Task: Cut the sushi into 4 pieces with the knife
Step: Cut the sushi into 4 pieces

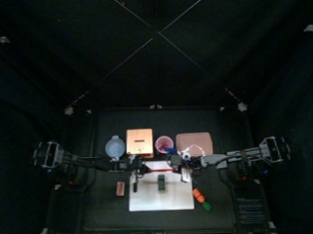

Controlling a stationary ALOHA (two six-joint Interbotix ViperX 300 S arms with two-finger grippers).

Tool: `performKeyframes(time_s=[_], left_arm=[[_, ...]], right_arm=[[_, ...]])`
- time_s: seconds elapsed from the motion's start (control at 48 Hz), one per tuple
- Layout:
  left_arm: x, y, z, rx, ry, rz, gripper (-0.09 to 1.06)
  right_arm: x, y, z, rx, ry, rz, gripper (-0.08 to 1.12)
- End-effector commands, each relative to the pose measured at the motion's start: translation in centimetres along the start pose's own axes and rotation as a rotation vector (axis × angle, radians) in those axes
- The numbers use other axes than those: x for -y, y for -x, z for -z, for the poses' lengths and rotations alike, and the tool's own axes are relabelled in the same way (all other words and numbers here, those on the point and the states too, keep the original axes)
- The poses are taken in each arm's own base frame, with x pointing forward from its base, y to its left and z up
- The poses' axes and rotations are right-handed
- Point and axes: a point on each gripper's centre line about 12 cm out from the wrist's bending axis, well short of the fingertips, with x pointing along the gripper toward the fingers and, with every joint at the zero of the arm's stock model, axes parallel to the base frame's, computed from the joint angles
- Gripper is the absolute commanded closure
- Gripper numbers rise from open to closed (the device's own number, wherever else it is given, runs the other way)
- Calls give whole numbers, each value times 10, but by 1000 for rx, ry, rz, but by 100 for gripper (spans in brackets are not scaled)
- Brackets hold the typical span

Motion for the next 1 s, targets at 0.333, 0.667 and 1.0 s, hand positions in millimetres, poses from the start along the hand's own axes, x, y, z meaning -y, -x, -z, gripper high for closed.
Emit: performKeyframes(time_s=[0.333,0.667,1.0], left_arm=[[20,-18,11,-100,14,36,62],[28,-25,16,-136,12,51,62],[28,-34,22,-163,23,46,62]], right_arm=[[5,-23,5,-73,6,26,91],[4,-29,14,-122,11,32,91],[5,-37,16,-142,17,38,91]])
